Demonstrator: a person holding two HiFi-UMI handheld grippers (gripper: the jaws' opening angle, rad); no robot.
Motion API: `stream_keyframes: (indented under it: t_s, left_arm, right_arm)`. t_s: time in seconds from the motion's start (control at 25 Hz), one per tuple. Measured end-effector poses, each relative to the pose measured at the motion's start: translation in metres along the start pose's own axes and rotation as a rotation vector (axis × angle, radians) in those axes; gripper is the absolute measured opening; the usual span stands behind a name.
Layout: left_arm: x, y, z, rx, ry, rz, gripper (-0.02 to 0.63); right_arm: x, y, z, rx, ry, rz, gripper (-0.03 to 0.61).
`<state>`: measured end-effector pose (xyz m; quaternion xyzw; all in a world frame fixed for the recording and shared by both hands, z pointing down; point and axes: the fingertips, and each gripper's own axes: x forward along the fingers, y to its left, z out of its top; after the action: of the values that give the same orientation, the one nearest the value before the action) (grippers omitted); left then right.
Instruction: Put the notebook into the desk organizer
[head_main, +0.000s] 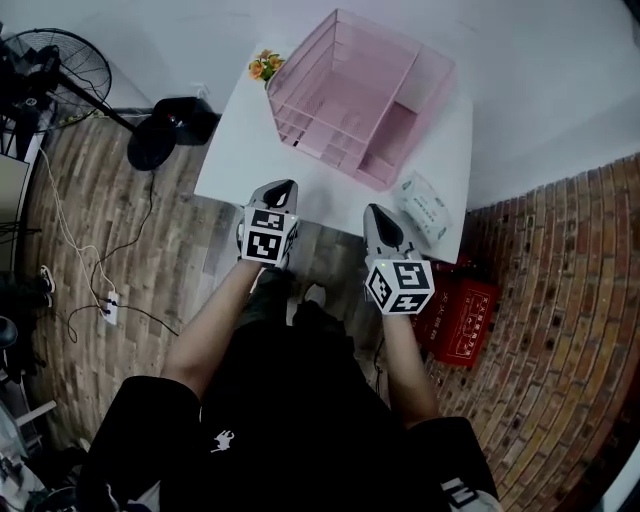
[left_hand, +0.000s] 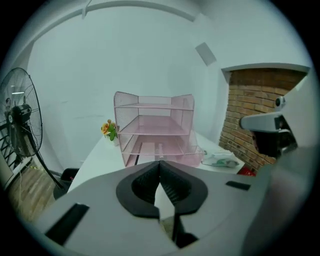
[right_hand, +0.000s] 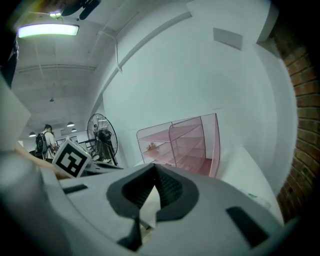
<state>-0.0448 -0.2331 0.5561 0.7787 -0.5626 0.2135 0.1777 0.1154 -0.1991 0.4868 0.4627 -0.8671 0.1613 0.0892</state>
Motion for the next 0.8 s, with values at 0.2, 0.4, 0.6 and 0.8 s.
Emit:
stream_keyframes:
  t_s: [0.2, 0.4, 0.6, 0.8]
  left_arm:
    - [-0.042, -0.008, 0.002, -0.047, -0.055, -0.064, 0.003]
    - [-0.071, -0.010, 0.006, 0.012, -0.099, -0.105, 0.003]
    - [-0.103, -0.003, 0.021, 0.029, -0.167, -0.167, 0.003]
    - [-0.137, 0.025, 0.032, 0.031, -0.202, -0.207, 0.003]
  right_arm:
    - [-0.013, 0.007, 0.015, 0.003, -0.047, 0.006, 0.002]
    - [-0.024, 0.026, 0.026, 0.000, -0.088, -0.010, 0.003]
    - [-0.035, 0.055, 0.031, -0.017, -0.103, -0.047, 0.003]
    - [-0.051, 0.095, 0.040, -0.005, -0.134, -0.115, 0.002]
